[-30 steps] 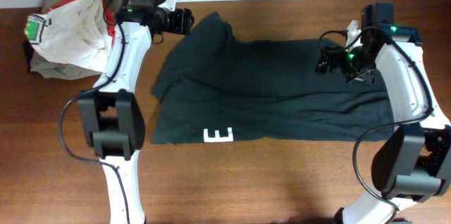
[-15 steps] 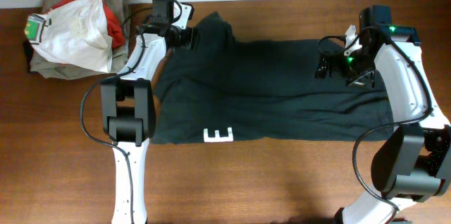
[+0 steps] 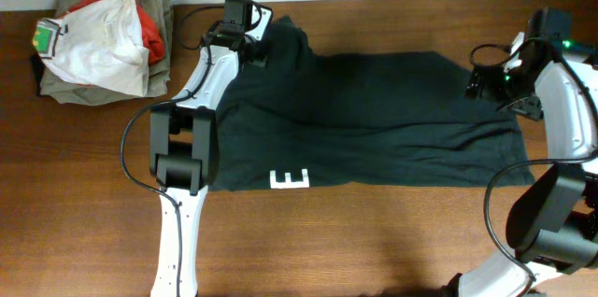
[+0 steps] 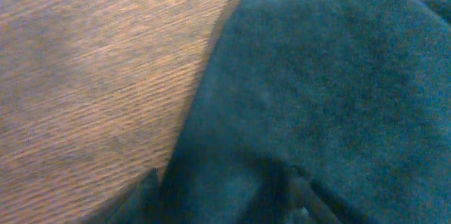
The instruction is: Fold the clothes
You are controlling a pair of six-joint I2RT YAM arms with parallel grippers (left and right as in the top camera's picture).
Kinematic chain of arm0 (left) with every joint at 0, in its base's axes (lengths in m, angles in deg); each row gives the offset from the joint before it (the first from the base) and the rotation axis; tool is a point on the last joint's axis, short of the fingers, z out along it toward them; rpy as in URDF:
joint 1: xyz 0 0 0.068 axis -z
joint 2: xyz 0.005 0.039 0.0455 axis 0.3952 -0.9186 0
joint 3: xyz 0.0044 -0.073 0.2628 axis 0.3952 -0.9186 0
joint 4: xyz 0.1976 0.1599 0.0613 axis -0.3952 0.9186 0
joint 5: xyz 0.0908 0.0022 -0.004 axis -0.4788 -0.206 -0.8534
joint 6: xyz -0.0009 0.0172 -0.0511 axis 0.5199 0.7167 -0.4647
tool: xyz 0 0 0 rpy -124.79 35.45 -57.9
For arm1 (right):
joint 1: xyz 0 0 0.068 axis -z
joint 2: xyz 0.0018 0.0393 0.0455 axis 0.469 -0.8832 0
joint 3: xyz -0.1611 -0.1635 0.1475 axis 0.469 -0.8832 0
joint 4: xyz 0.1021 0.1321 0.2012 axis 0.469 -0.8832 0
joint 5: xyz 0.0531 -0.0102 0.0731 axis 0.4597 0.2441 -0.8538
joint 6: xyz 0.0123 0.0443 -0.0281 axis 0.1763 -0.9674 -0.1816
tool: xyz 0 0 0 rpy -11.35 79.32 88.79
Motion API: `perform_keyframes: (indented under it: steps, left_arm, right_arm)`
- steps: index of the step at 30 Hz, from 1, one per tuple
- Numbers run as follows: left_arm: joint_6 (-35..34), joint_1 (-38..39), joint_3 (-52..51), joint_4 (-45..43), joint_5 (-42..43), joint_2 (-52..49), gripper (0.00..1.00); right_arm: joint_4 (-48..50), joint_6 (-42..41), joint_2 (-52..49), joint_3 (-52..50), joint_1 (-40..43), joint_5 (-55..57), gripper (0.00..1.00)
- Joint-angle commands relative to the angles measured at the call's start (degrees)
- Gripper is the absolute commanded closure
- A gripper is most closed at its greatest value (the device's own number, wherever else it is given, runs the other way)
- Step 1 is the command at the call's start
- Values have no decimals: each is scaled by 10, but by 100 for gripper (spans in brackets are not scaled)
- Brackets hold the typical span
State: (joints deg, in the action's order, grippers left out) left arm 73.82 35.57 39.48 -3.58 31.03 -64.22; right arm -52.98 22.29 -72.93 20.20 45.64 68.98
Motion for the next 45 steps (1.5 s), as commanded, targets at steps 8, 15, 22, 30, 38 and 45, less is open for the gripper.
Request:
perform_keyframes:
  steps: [8, 15, 22, 30, 38, 45]
  left_arm:
    - [7, 3, -7, 13, -20, -41, 100]
    - [7, 3, -10, 44, -20, -41, 99]
    - [7, 3, -10, 52, -20, -41, 99]
    - [7, 3, -10, 60, -20, -41, 99]
    - [7, 3, -10, 53, -20, -41, 99]
    - [7, 3, 25, 75, -20, -31, 100]
  right_arm:
    - [165, 106, -73, 80, 7, -52, 1]
    - [165, 176, -307, 209, -31, 39, 2]
    - [202, 227, -341, 209, -30, 51, 0]
    - [167, 212, -350, 209, 1, -35, 16]
    - [145, 213, -350, 209, 11, -67, 51]
    - [136, 179, -349, 241, 11, -64, 96]
